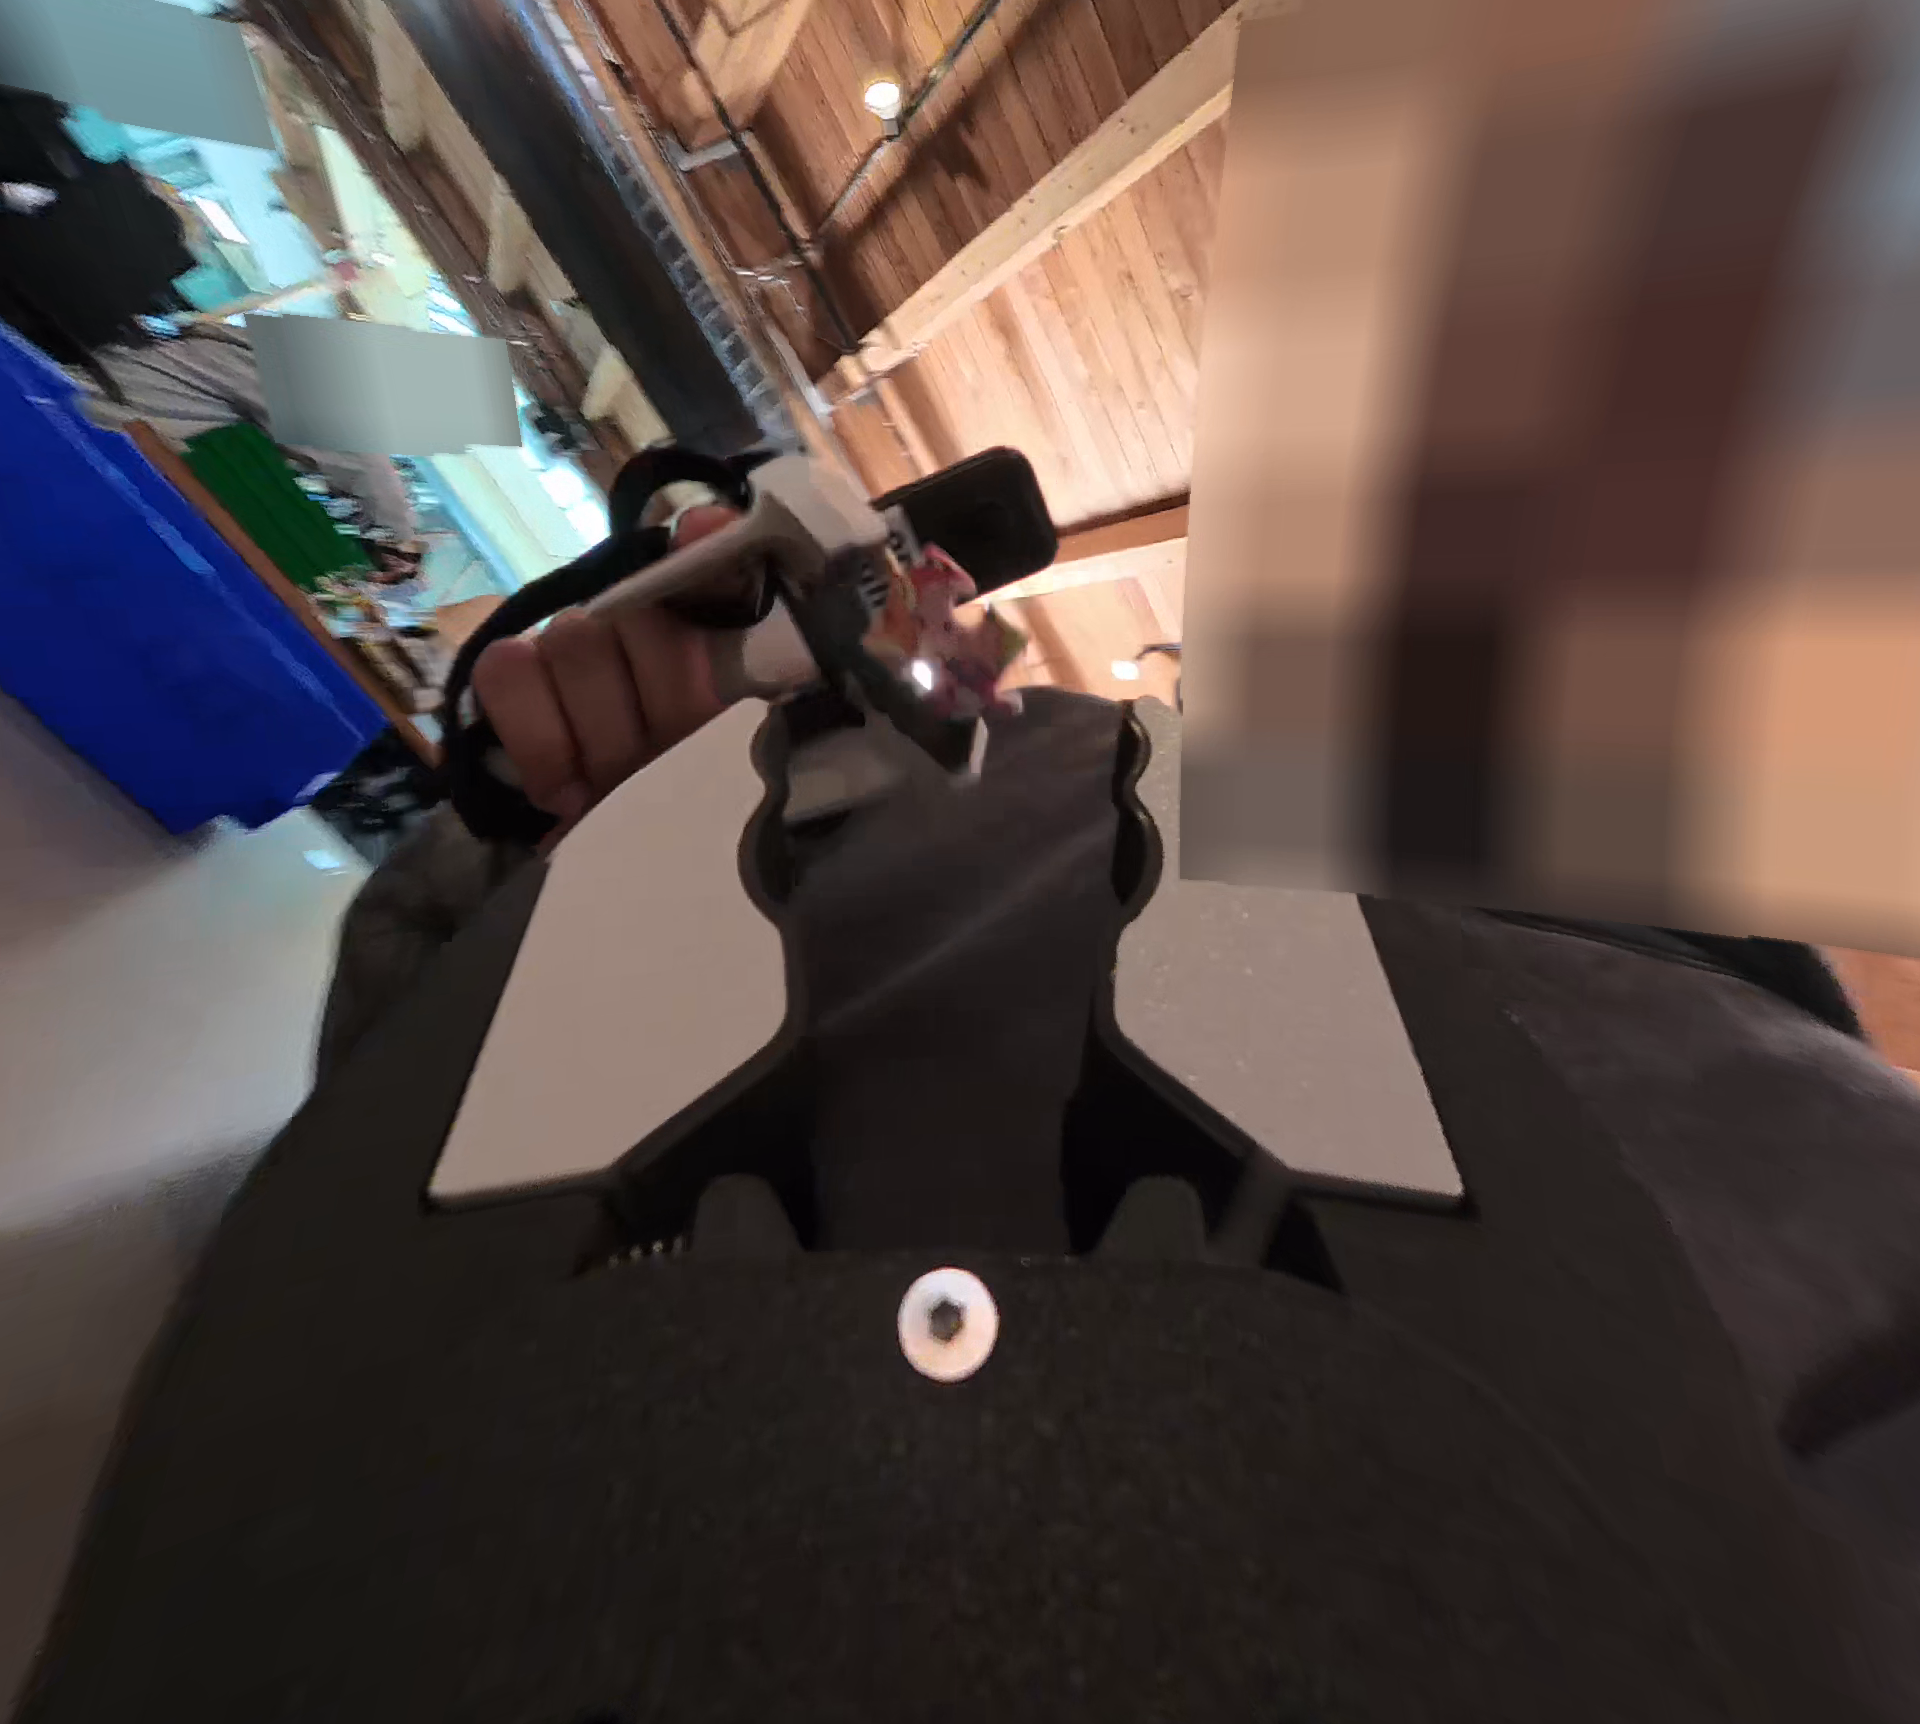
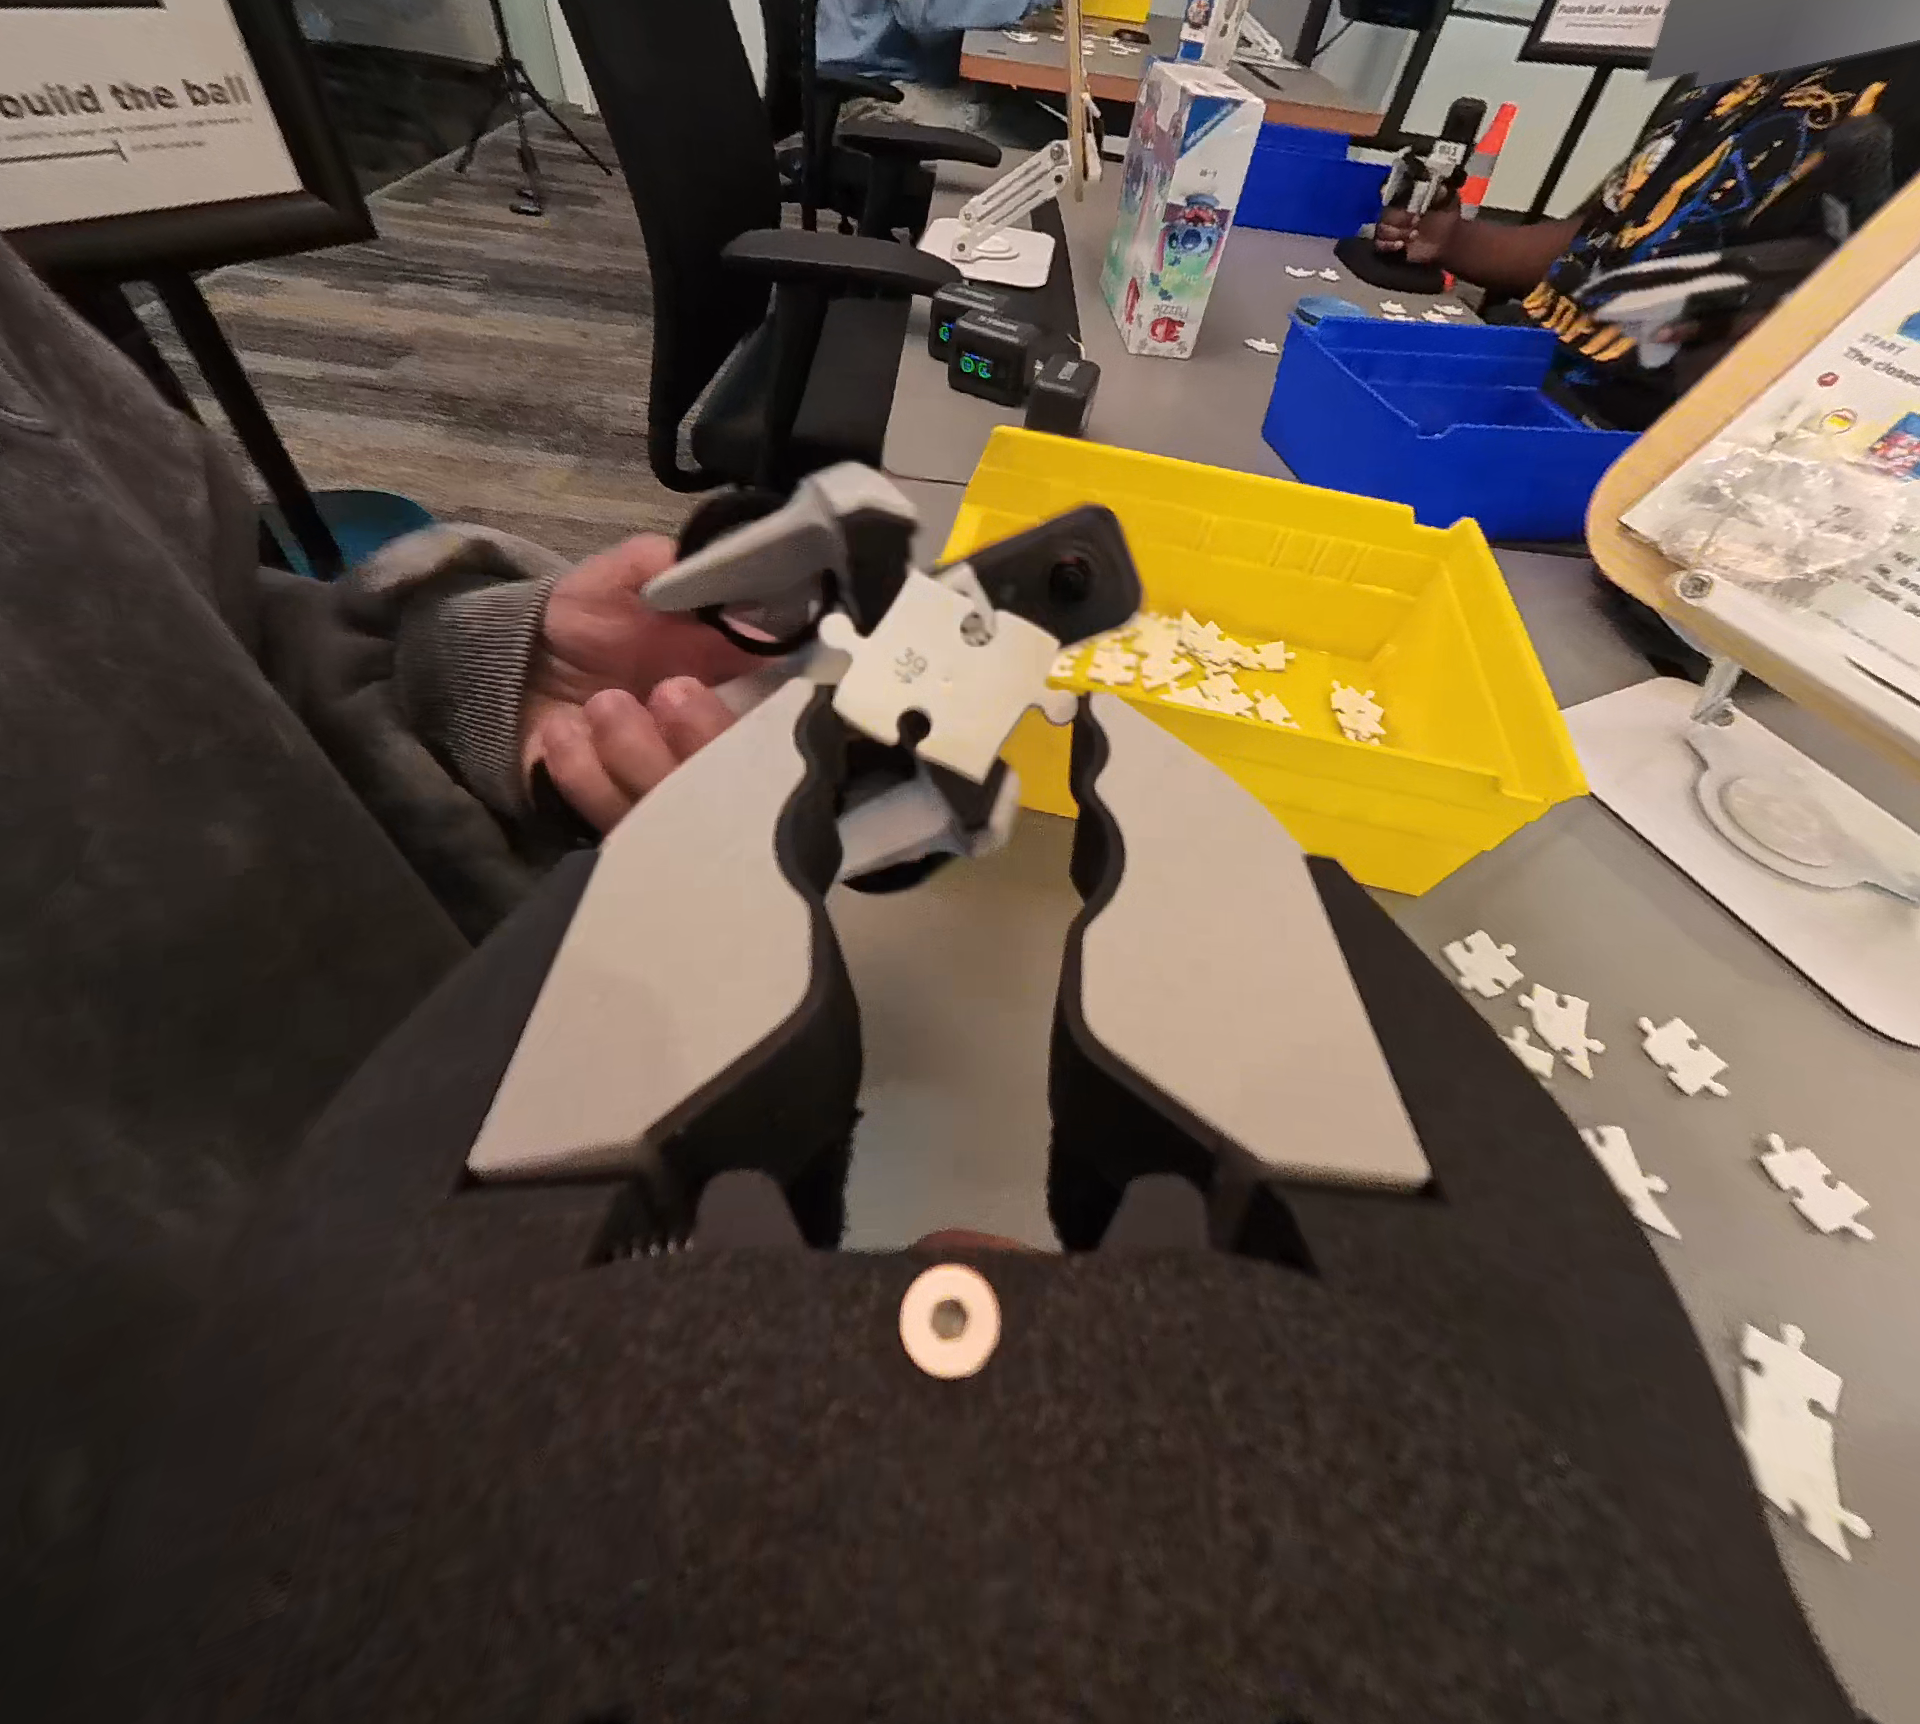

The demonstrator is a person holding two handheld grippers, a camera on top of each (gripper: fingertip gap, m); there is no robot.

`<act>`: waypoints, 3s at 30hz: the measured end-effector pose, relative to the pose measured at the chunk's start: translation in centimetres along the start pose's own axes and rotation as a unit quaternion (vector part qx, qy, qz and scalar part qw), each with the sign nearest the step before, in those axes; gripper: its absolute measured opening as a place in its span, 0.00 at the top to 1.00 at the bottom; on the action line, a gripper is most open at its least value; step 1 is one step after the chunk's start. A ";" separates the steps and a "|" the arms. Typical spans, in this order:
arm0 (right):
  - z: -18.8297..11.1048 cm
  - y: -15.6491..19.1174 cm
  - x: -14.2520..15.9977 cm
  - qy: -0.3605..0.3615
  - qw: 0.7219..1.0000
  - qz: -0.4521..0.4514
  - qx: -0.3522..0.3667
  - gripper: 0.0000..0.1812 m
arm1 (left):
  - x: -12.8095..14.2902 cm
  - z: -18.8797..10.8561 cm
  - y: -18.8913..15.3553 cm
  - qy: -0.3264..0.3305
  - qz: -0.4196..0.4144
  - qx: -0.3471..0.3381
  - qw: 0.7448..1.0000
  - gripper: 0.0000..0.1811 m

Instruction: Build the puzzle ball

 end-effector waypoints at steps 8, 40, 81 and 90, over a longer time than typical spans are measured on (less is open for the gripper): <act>1.4 -7.2 6.7 0.197 0.963 0.104 0.154 0.77 | 3.6 -2.2 -1.6 0.073 0.142 -0.328 0.931 0.70; 9.2 -10.6 14.3 0.377 0.912 0.137 0.084 0.77 | 3.9 -4.9 0.1 0.120 0.251 -0.580 0.766 0.77; 11.0 -15.2 13.7 0.542 0.815 0.163 0.124 0.77 | 4.0 -4.9 -0.1 0.130 0.263 -0.603 0.742 0.76; 11.8 -15.4 13.3 0.555 0.807 0.157 0.124 0.75 | 3.9 -5.3 -1.0 0.111 0.273 -0.607 0.738 0.76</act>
Point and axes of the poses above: each gripper's, where its closed fingertips meet, z out along the fingers, x out of its underside, y = z × x across the jaws, the point moved 9 cm from there along -z, back along the fingers, and after that the axes turned 12 degrees about y, right-handed, at the moved point
